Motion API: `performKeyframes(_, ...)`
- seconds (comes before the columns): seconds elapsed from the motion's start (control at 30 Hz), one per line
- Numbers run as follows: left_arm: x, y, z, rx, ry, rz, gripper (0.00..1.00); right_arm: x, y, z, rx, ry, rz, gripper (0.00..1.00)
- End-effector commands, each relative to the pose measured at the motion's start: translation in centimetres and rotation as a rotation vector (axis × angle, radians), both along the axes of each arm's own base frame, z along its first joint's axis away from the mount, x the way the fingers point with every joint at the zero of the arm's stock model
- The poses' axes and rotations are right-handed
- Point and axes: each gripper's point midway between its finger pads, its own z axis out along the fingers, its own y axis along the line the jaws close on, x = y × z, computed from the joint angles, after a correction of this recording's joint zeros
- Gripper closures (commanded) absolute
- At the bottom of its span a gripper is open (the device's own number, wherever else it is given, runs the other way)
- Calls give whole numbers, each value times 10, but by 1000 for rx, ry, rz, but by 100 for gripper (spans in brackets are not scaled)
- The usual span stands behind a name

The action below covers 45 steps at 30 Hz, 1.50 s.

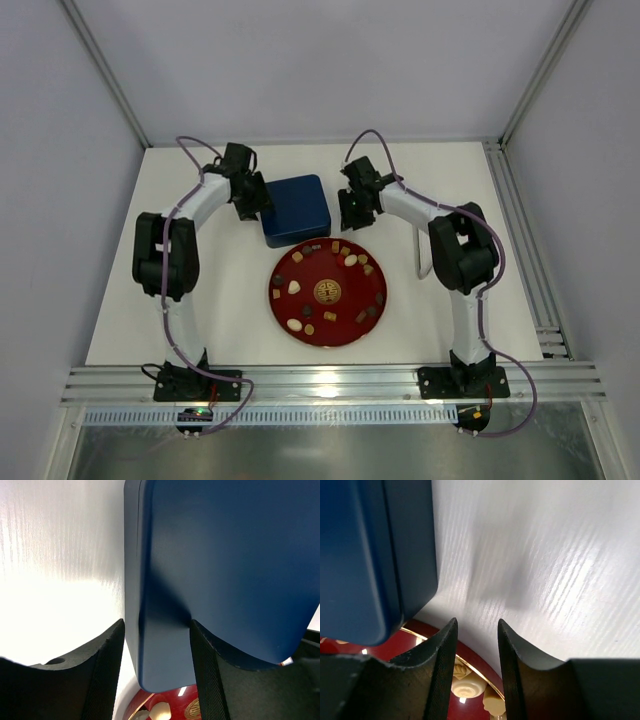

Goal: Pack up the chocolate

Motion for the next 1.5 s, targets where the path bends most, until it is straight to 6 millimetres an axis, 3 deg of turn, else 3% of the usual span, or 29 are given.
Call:
performKeyframes(0.0, -112, 65, -87, 336, 492, -44, 47, 23, 14, 68, 126, -162, -23, 60)
performKeyframes(0.2, -109, 64, -88, 337, 488, -55, 47, 30, 27, 96, 192, -200, -8, 60)
performKeyframes(0.4, -104, 62, -85, 328, 479, -58, 47, 33, 43, 106, 193, -216, 32, 57)
performKeyframes(0.6, -98, 55, -82, 322, 463, -70, 47, 33, 56, 89, 156, -195, 59, 57)
performKeyframes(0.67, -96, 54, -81, 323, 458, -73, 47, 31, 56, 73, 118, -158, 71, 56)
performKeyframes(0.77, -95, 53, -79, 326, 452, -77, 47, 24, 46, 48, 42, -109, 68, 60)
performKeyframes(1.03, -93, 53, -78, 325, 448, -80, 47, 1, 32, 13, 12, -51, 56, 66)
performKeyframes(1.3, -91, 52, -76, 319, 438, -84, 46, -3, 34, 13, 31, -48, 59, 66)
performKeyframes(1.47, -82, 51, -69, 315, 405, -86, 42, 3, 45, 30, 88, -72, 68, 66)
